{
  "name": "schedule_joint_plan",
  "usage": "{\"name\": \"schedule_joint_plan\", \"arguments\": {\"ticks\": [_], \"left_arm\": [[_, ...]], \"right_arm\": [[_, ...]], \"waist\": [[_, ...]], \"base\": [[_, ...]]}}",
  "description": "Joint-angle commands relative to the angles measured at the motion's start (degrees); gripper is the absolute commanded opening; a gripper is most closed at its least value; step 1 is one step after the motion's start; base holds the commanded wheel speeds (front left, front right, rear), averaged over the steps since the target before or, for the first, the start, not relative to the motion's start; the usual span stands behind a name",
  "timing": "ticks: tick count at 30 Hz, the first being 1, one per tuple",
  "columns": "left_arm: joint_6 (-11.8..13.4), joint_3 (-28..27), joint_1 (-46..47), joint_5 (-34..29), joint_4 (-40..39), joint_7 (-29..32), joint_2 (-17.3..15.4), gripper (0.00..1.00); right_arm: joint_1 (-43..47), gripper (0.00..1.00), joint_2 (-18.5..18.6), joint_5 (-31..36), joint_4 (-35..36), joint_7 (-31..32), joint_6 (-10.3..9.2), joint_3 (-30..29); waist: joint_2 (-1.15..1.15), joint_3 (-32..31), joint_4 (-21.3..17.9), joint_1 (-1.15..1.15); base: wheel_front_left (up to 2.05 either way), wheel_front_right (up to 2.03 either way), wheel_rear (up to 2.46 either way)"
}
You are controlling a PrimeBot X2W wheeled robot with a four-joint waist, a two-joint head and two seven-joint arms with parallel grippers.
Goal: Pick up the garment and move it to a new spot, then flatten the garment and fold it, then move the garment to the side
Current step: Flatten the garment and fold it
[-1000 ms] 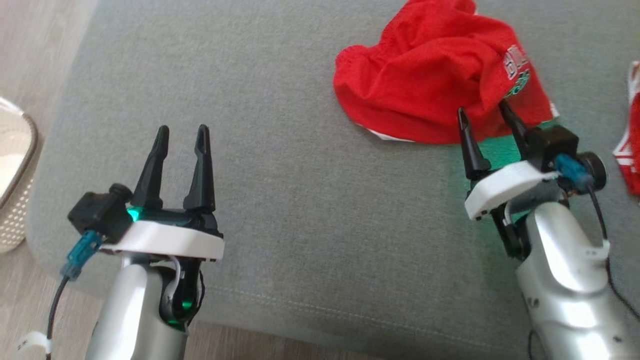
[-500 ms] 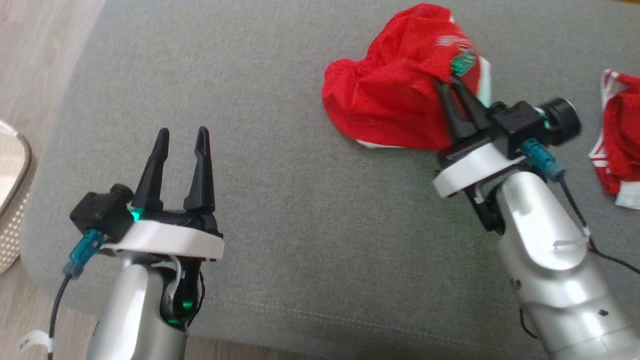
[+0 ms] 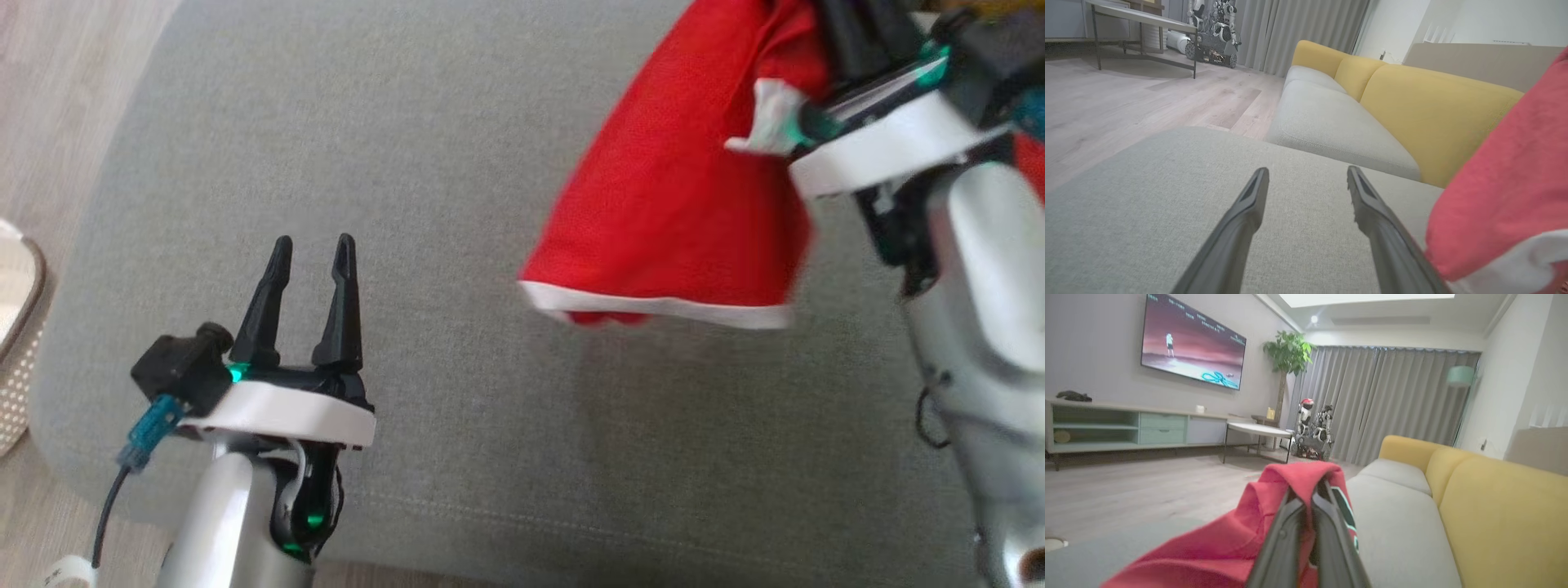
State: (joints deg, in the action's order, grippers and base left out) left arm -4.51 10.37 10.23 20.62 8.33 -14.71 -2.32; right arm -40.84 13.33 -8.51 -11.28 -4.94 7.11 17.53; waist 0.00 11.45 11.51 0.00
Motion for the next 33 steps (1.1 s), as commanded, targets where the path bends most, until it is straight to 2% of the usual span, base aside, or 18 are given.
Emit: {"name": "schedule_joint_plan", "arguments": {"ticks": [1,11,12,13,14,18,23,28,33], "left_arm": [[0.20,-1.37,2.08,0.43,-1.99,-0.29,-0.56,1.00],[0.26,0.60,5.37,1.89,-1.86,-0.29,-0.56,1.00],[0.26,0.60,5.37,1.89,-1.86,-0.29,-0.56,1.00],[0.29,0.73,5.63,1.95,-1.83,-0.29,-0.56,1.00],[0.34,0.80,5.84,2.02,-1.77,-0.29,-0.56,1.00],[0.64,0.84,6.32,2.16,-1.52,-0.29,-0.56,1.00],[0.53,0.56,6.47,1.62,-1.18,-0.29,-0.56,1.00],[0.44,-0.06,5.91,1.35,-1.23,-0.29,-0.56,1.00],[0.42,-0.05,5.21,1.34,-1.17,-0.29,-0.56,1.00]], "right_arm": [[-2.79,0.00,0.62,-0.64,-1.36,1.13,0.37,-0.10],[-12.54,0.01,5.61,3.90,-29.49,2.08,0.37,1.21],[-12.54,0.01,5.61,3.90,-29.49,2.08,0.37,1.21],[-13.31,0.65,5.82,4.87,-32.00,2.01,0.37,1.36],[-13.99,1.00,5.97,5.88,-34.28,1.98,0.37,1.45],[-16.17,1.00,4.72,7.32,-40.72,0.13,0.37,-0.01],[-17.03,1.00,2.25,7.64,-43.94,-4.62,0.37,-1.69],[-15.23,1.00,-0.46,5.73,-42.58,-8.55,0.37,-3.18],[-10.04,1.00,-1.95,2.74,-36.64,-9.80,0.37,-5.05]], "waist": [[0.00,2.18,1.37,0.00],[0.00,8.32,4.56,0.00],[0.00,8.32,4.56,0.00],[0.00,8.68,4.67,0.00],[0.00,8.92,4.73,0.00],[0.00,9.28,4.20,0.00],[0.00,7.85,1.94,0.00],[0.00,5.02,-1.40,0.00],[0.00,2.00,-4.44,0.00]], "base": [[0.00,0.00,0.00],[0.00,0.00,0.00],[0.00,0.00,0.00],[0.00,0.00,0.00],[0.00,0.00,0.00],[0.00,0.00,0.00],[0.00,0.00,0.00],[0.00,0.00,0.00],[0.00,0.00,0.00]]}}
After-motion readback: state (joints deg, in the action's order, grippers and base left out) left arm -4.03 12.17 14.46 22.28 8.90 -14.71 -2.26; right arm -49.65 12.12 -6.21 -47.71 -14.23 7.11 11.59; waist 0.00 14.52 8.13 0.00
